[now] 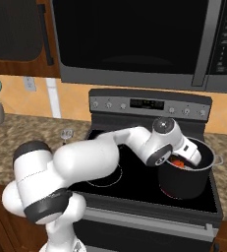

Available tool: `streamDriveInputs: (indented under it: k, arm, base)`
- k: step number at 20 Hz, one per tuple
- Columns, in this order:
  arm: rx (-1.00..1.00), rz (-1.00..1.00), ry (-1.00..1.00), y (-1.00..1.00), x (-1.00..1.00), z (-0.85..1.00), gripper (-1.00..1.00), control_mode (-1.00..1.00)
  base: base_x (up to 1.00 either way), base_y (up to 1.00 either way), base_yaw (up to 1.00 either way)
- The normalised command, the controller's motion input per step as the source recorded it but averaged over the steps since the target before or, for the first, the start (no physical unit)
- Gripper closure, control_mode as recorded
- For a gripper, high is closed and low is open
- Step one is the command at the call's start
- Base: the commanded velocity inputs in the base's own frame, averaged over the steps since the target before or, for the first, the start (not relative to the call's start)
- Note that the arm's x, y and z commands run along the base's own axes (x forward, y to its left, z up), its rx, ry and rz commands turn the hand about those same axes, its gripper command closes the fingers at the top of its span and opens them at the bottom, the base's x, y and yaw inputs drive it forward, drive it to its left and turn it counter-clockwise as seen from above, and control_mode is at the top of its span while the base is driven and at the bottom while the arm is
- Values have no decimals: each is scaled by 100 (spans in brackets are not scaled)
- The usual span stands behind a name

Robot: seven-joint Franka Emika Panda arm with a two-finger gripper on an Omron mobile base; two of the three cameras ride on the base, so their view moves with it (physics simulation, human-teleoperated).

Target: Put the squash and onion in the pot. Retrieve the spatula and lightly stir the vegetables in the pot.

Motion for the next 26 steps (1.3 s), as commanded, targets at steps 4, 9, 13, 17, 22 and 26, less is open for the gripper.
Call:
streamDriveInputs:
  k: [4, 9, 13, 17, 22, 26]
  arm:
    - [0, 6, 2, 14, 6, 20, -100, -100]
    - [0, 5, -6, 40, -53, 81, -100, -100]
    - [-5, 13, 2, 98, -65, 75, -100, -100]
    - [-12, 20, 18, 100, -15, 28, -100, -100]
    - [-10, 19, 28, 100, 0, 3, -100, -100]
    - [-7, 20, 25, 100, 0, -1, -100, -100]
  base:
    - [0, 0, 0]
    - [0, 0, 0]
    - [0, 0, 0]
    - [0, 0, 0]
    - [0, 0, 0]
    - [0, 0, 0]
